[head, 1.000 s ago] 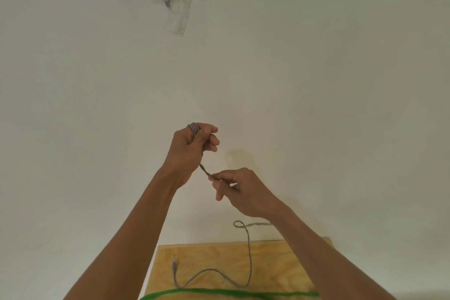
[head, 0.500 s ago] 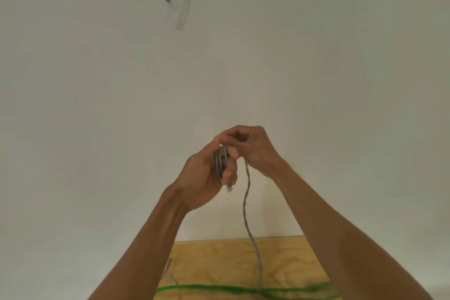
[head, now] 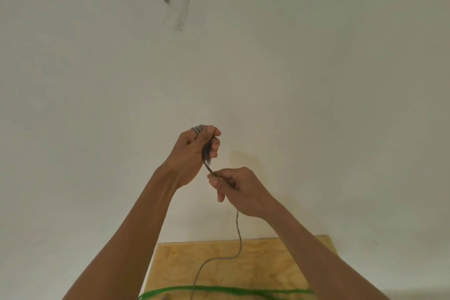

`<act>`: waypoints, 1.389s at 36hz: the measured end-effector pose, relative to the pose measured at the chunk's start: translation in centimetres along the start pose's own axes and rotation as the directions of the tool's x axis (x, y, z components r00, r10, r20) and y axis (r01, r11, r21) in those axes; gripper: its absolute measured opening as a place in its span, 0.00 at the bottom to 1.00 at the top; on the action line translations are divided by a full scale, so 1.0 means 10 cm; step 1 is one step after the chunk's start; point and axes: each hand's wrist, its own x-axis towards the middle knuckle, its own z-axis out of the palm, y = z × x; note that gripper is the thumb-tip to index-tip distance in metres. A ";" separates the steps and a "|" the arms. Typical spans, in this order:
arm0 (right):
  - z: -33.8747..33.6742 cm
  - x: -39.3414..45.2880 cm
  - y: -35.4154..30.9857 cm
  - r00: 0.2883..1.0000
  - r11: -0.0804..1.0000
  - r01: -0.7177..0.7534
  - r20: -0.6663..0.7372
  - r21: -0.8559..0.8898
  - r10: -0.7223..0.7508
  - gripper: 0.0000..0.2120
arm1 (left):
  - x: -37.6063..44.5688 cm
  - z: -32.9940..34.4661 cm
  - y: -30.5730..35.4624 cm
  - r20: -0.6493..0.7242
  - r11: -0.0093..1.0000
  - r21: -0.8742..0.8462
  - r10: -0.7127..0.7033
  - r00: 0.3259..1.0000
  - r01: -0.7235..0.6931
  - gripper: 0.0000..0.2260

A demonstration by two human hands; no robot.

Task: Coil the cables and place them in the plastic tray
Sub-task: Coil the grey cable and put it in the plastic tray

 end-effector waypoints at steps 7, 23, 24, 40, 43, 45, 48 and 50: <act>-0.22 0.00 -0.26 0.990 0.919 0.133 0.091 -0.370 -0.106 0.09 | 0.01 -0.11 -0.09 -0.069 0.980 0.196 0.061 0.996 -0.046 0.12; -0.47 0.37 -0.25 0.994 0.882 0.108 -0.047 0.459 -0.097 0.04 | -0.37 0.27 0.02 0.405 0.891 -0.373 -0.094 0.909 0.259 0.22; -0.41 0.32 -0.20 0.996 0.870 0.088 -0.028 0.485 -0.085 0.06 | -0.35 0.28 0.03 0.394 0.892 -0.388 -0.067 0.917 0.232 0.20; -0.07 -0.05 0.00 0.998 0.969 -0.029 0.061 0.244 0.014 0.10 | -0.15 0.15 0.03 0.037 0.942 -0.335 -0.010 0.999 0.022 0.11; -0.05 -0.09 -0.01 0.998 0.972 -0.048 0.059 0.231 0.035 0.10 | -0.12 0.09 0.02 -0.010 0.954 -0.300 -0.003 1.000 0.000 0.11; -0.08 -0.08 -0.03 0.998 0.988 -0.045 0.054 0.151 0.037 0.10 | -0.12 0.05 0.00 -0.021 0.976 -0.218 -0.006 1.000 0.001 0.11; -0.17 -0.04 -0.12 0.998 0.999 0.000 0.067 -0.054 0.004 0.11 | -0.13 0.00 -0.06 -0.019 0.999 0.042 0.019 1.000 -0.018 0.11; -0.26 0.00 -0.22 0.995 0.988 0.030 0.097 -0.148 -0.016 0.11 | -0.14 -0.02 -0.08 -0.015 0.980 0.199 0.030 0.999 -0.026 0.11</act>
